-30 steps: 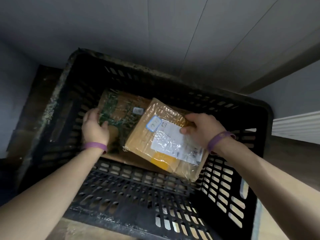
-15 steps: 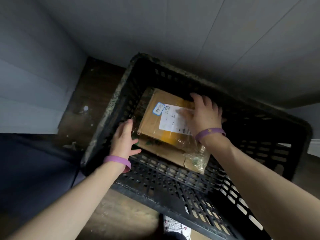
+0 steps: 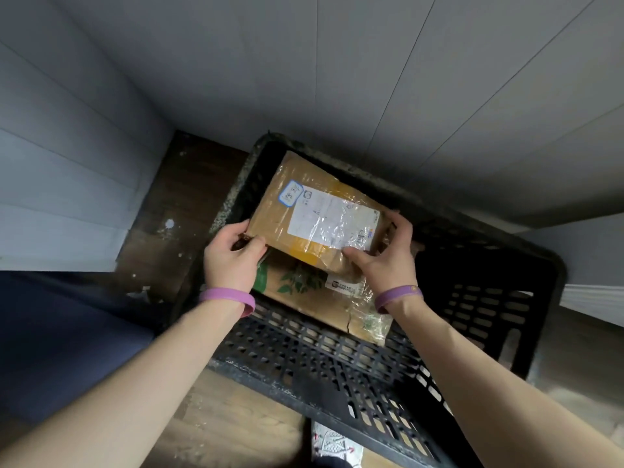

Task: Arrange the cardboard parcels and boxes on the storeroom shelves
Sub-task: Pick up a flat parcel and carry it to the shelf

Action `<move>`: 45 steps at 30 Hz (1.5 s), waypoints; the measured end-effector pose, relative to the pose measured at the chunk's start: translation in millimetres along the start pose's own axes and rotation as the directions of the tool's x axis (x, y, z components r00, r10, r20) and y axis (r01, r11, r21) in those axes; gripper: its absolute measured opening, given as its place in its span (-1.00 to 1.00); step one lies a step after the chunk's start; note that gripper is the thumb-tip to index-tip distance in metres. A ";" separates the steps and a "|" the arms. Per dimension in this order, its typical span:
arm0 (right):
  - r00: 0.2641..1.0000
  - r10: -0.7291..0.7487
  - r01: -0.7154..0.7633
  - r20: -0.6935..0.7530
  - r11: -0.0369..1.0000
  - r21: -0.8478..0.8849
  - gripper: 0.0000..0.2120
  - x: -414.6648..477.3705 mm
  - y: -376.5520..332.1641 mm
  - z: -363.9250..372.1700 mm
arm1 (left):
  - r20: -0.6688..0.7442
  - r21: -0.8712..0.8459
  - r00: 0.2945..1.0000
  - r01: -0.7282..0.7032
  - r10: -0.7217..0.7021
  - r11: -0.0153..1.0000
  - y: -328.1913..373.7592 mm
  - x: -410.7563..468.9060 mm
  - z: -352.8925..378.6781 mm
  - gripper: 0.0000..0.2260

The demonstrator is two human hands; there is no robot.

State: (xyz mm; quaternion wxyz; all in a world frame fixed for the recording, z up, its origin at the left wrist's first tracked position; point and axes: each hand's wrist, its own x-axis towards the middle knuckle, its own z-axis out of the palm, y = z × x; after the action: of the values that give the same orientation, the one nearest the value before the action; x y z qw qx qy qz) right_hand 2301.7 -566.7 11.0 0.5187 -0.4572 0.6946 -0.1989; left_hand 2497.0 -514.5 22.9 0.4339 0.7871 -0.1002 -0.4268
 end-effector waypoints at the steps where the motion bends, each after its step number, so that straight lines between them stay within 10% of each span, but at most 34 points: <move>1: 1.000 0.001 -0.001 0.015 1.000 0.009 -0.17 1.9 -2.9 1.7 | 0.005 0.012 1.000 0.015 -0.016 1.000 2.4 3.4 -0.7 -0.70; 8: 0.991 0.061 -0.049 0.118 0.994 -0.103 -0.23 4.7 -24.2 4.0 | 0.077 -0.201 0.953 0.304 -0.295 0.931 14.7 -2.5 8.9 -0.42; 14: 0.964 0.133 -0.066 0.232 0.959 -0.276 -0.40 -76.0 -96.2 -16.1 | 0.097 -0.018 0.913 0.400 -0.397 0.916 75.4 -70.2 -19.0 -0.69; 20: 0.929 0.124 -0.033 0.348 0.966 -0.255 -0.51 -182.0 -239.2 -38.1 | 0.091 -0.071 0.935 0.351 -0.344 0.934 198.1 -173.1 -79.3 -0.92; 28: 0.860 -0.036 0.223 0.509 0.924 -0.312 -0.55 -359.0 -391.6 -48.1 | -0.007 -0.149 0.980 0.194 -0.197 0.970 322.8 -333.5 -214.6 -0.68; 36: 0.628 -0.172 0.486 0.759 0.849 -0.209 -0.71 -582.9 -439.9 -14.2 | -0.164 -0.541 0.961 0.103 -0.224 0.835 327.9 -501.5 -378.5 -0.85; 45: 0.241 -0.246 0.693 0.939 0.721 0.011 -0.69 -867.0 -389.6 25.2 | -0.525 -0.609 0.839 -0.252 -0.144 0.752 222.7 -735.0 -570.6 -0.87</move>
State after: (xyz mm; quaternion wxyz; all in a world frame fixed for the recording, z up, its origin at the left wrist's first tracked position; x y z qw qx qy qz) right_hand 2529.6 -28.2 760.9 0.6066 -0.7766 0.1513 0.0778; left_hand 2525.0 80.4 771.8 0.7045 0.6676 0.1588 -0.1810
